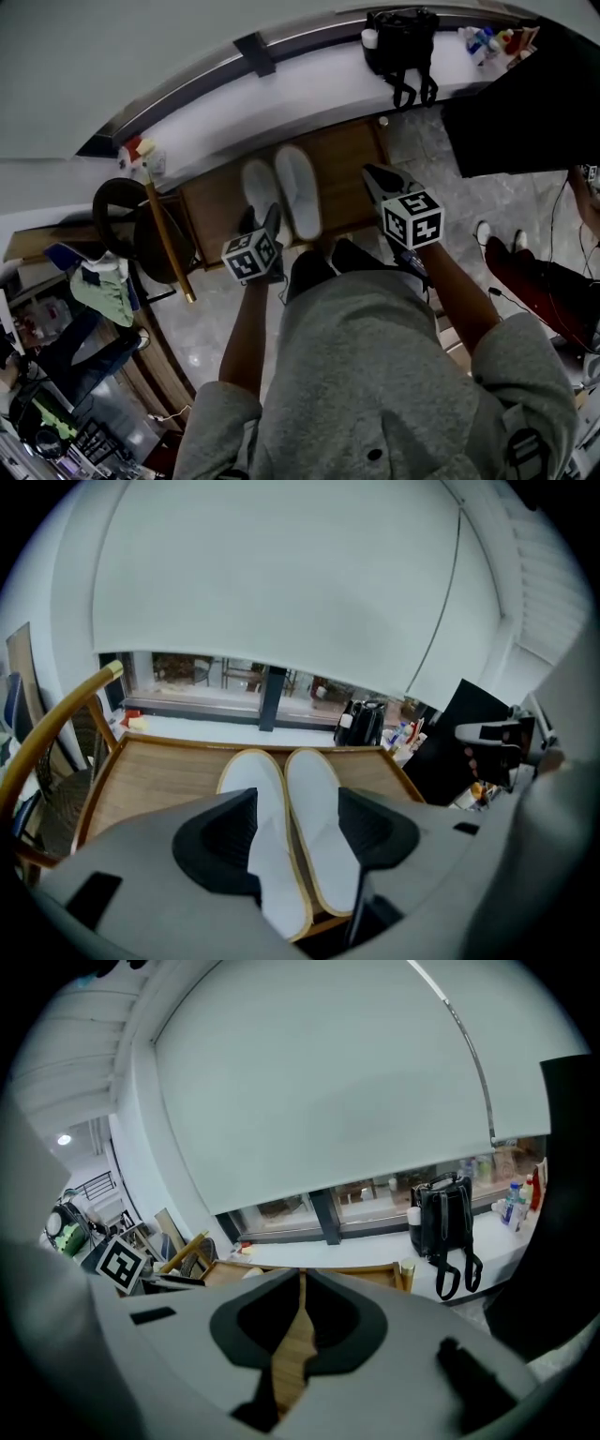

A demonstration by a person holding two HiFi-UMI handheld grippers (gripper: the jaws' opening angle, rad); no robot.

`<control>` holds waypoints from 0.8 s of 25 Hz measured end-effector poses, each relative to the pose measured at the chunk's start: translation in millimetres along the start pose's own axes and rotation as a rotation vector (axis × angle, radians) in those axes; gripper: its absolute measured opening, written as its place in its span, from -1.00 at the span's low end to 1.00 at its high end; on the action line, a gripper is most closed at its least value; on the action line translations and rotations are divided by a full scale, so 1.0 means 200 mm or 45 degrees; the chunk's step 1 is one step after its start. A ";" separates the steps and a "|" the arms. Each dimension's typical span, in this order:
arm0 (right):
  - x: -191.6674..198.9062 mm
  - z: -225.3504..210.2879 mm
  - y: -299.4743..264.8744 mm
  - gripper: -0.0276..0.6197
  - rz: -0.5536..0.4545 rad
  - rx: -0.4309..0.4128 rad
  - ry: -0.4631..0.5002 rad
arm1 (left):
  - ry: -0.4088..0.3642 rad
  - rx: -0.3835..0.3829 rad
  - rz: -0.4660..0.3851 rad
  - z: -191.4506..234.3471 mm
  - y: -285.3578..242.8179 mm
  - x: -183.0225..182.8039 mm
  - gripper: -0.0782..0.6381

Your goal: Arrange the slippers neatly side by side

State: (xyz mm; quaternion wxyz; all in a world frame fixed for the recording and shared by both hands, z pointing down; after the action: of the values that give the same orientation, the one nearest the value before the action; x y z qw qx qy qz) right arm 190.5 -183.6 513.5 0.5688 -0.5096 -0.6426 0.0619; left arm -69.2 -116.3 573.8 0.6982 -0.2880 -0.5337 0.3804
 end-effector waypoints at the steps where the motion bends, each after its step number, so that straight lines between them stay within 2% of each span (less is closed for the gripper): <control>1: -0.01 0.01 0.02 -0.80 -0.013 -0.002 0.005 | -0.021 -0.016 -0.046 -0.01 0.04 -0.02 -0.06; 5: -0.06 0.07 0.13 -0.80 -0.086 -0.006 0.046 | -0.128 -0.043 -0.245 -0.07 0.28 -0.14 -0.08; 6: -0.09 0.10 0.16 -0.80 -0.108 -0.005 0.059 | -0.147 -0.048 -0.294 -0.09 0.35 -0.17 -0.14; 9: -0.17 0.18 0.24 -0.80 -0.178 0.013 0.092 | -0.182 -0.100 -0.420 -0.12 0.56 -0.27 -0.60; 10: -0.19 0.21 0.27 -0.80 -0.199 0.022 0.108 | -0.195 -0.101 -0.456 -0.14 0.62 -0.30 -0.68; 14: -0.29 0.34 0.35 -0.80 -0.266 0.046 0.167 | -0.257 -0.056 -0.556 -0.21 0.83 -0.40 -0.71; 20: -0.31 0.43 0.40 -0.80 -0.312 0.059 0.149 | -0.294 -0.006 -0.632 -0.25 0.97 -0.47 -0.71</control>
State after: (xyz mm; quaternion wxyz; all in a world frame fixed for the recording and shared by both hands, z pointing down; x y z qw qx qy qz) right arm 158.9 -147.2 389.0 0.6202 -0.4169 -0.6641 -0.0231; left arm -76.9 -88.7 353.4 0.7040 -0.1048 -0.6649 0.2266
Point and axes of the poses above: the fingertips, and each gripper's own axes: y backward along the fingers, z to its left, x out of its underside, the point moved 3 cm from there along y, backward along the fingers, and after that the axes turned 8 degrees about z, right-handed, at the moved point
